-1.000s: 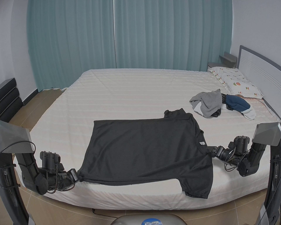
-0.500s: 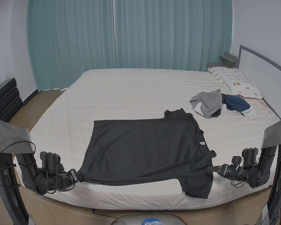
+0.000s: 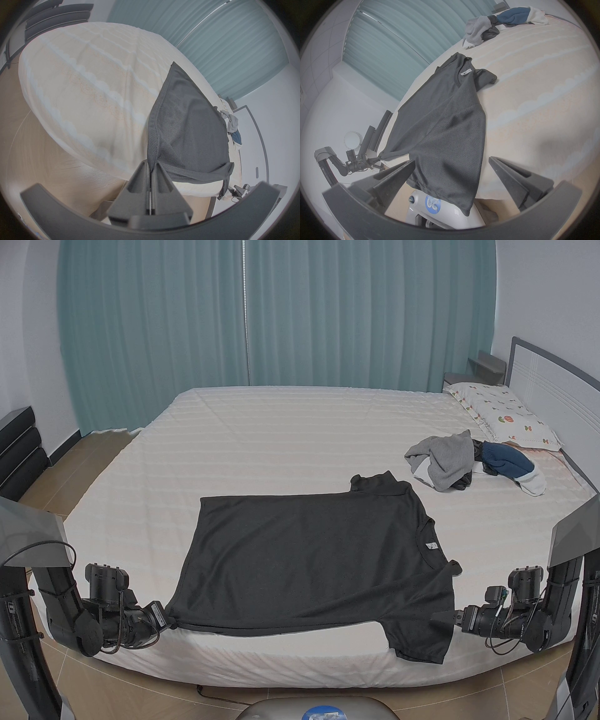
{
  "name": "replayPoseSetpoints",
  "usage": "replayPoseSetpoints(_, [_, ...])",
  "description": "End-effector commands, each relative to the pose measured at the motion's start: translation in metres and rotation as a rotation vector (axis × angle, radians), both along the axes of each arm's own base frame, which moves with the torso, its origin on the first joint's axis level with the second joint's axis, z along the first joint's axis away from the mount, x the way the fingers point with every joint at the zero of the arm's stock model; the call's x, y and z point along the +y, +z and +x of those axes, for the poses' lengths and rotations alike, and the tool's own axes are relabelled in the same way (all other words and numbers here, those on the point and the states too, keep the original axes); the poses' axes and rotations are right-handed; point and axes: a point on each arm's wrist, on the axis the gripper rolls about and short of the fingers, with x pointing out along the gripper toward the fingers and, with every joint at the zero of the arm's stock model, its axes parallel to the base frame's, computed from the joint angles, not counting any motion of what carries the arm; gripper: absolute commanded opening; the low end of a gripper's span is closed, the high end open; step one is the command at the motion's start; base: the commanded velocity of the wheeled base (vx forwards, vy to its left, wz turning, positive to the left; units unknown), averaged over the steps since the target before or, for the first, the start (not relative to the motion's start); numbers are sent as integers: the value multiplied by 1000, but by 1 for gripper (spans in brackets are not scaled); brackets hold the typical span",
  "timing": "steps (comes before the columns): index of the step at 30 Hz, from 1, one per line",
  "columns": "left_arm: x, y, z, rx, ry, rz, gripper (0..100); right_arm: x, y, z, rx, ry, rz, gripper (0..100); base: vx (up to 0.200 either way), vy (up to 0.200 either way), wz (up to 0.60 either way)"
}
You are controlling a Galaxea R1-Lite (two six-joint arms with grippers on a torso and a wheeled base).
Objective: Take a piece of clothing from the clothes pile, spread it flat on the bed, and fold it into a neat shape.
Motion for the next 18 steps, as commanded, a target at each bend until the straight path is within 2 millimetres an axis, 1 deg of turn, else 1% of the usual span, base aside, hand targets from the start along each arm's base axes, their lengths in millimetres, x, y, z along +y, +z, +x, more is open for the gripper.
replayPoseSetpoints(1, [0,0,0,2,0,0,0,4,-5,1,6,15,7,100,0,0,0])
replayPoseSetpoints(4, [0,0,0,2,0,0,0,6,-5,1,3,21,5,100,0,0,0])
replayPoseSetpoints(5, [0,0,0,2,0,0,0,6,-5,2,1,21,5,0,0,0,0])
replayPoseSetpoints(10, [0,0,0,2,0,0,0,3,-2,0,-5,9,2,0,0,0,0])
replayPoseSetpoints(13, [0,0,-1,3,-2,1,0,-3,1,-2,-12,-9,-5,0,0,0,0])
replayPoseSetpoints(18, [0,0,-1,3,-7,3,0,-13,3,-11,13,-47,-2,0,0,0,0])
